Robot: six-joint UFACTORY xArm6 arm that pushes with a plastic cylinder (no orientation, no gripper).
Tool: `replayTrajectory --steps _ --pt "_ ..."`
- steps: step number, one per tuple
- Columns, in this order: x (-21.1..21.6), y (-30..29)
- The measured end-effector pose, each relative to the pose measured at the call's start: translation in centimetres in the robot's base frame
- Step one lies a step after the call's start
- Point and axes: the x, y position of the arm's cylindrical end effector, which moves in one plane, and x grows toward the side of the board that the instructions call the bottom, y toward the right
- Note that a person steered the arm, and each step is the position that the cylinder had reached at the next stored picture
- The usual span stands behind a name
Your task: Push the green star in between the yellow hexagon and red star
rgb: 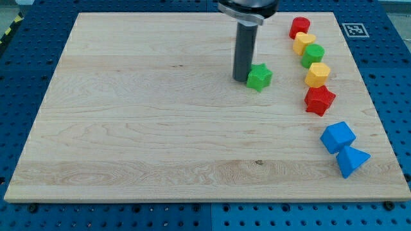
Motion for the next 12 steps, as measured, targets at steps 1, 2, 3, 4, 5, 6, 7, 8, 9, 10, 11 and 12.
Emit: replayTrajectory --steps 1,2,3,4,5,6,7,8,9,10,11,12 --pt "0.0 3.5" --pt "0.0 6.2" --pt "0.0 8.0" --pt "0.0 9.0" --pt "0.0 9.3" --pt "0.0 9.4" --pt "0.2 9.4" --pt "0.7 9.4" --pt "1.3 9.8" --pt "1.9 10.8" --pt "1.9 11.3" --pt "1.9 10.2"
